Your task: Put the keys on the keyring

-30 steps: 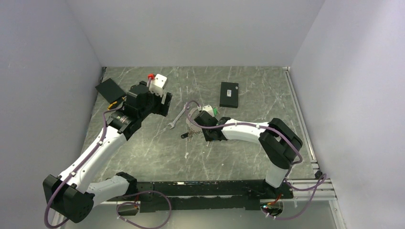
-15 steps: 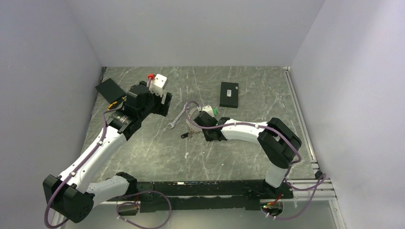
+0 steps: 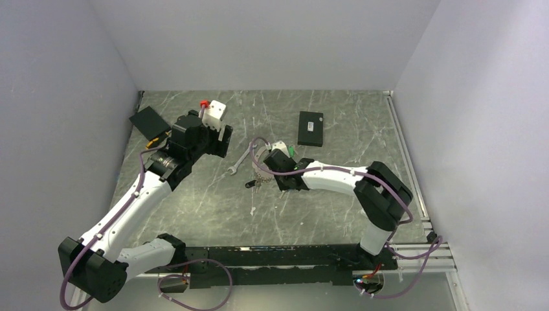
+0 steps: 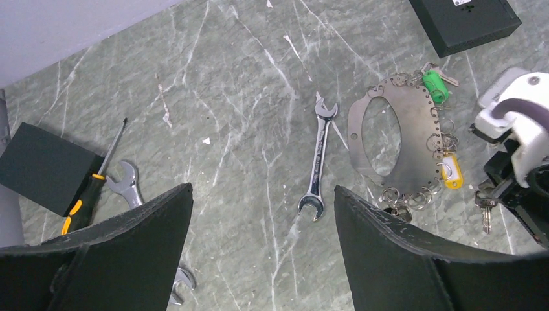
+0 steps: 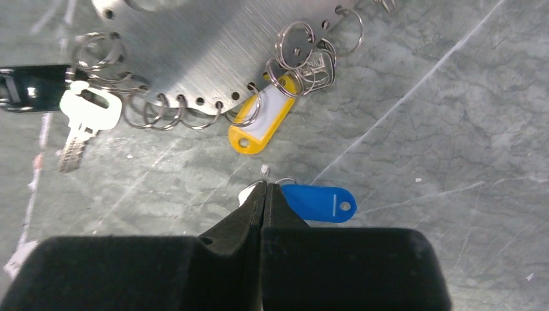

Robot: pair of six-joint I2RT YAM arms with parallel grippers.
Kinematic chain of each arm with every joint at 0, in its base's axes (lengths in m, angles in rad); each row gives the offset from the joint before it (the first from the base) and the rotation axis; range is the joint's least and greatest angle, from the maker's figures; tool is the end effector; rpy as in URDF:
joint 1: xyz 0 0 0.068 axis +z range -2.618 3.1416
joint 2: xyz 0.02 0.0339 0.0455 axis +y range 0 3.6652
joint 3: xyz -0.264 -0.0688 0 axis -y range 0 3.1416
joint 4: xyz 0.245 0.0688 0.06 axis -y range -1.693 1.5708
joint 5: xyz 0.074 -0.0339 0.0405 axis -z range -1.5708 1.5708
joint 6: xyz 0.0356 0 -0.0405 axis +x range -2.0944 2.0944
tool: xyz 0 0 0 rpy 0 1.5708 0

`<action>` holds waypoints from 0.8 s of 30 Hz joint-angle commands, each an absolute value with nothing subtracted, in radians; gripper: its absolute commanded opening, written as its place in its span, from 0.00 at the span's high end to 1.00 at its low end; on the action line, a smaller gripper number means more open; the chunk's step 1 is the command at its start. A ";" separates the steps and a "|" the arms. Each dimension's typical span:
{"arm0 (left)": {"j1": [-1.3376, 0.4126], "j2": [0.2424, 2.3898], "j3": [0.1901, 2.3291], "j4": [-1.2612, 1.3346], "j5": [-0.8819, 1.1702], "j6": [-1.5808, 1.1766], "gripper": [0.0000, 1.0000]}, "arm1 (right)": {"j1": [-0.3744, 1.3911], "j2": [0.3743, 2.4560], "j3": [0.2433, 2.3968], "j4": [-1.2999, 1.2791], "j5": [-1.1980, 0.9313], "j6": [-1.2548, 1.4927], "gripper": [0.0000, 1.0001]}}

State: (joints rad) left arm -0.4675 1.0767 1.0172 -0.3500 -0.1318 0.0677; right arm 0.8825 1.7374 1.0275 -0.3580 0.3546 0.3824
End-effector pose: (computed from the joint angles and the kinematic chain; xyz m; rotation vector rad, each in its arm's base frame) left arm 0.2192 -0.1054 0.3477 0.4402 1.9292 -0.1297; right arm 0.2258 0.2551 0.1656 -0.5137 2.4827 0.0186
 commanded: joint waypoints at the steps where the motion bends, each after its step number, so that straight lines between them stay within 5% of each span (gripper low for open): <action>1: -0.472 1.080 1.032 -0.339 -0.155 0.092 0.16 | 0.882 1.621 1.028 -0.302 0.311 0.324 1.00; 7: -0.472 1.083 1.033 -0.341 -0.149 0.094 0.16 | 0.882 1.584 1.019 -0.317 0.310 0.340 1.00; 12: -0.472 1.082 1.037 -0.345 -0.146 0.095 0.16 | 0.879 1.639 1.050 -0.397 0.326 0.433 0.62; 14: -0.472 1.080 1.038 -0.349 -0.146 0.095 0.16 | 0.877 1.657 1.063 -0.412 0.316 0.458 0.57; 24: -0.472 1.066 1.037 -0.350 -0.144 0.097 0.16 | 0.844 1.743 1.087 -0.405 0.265 0.466 0.67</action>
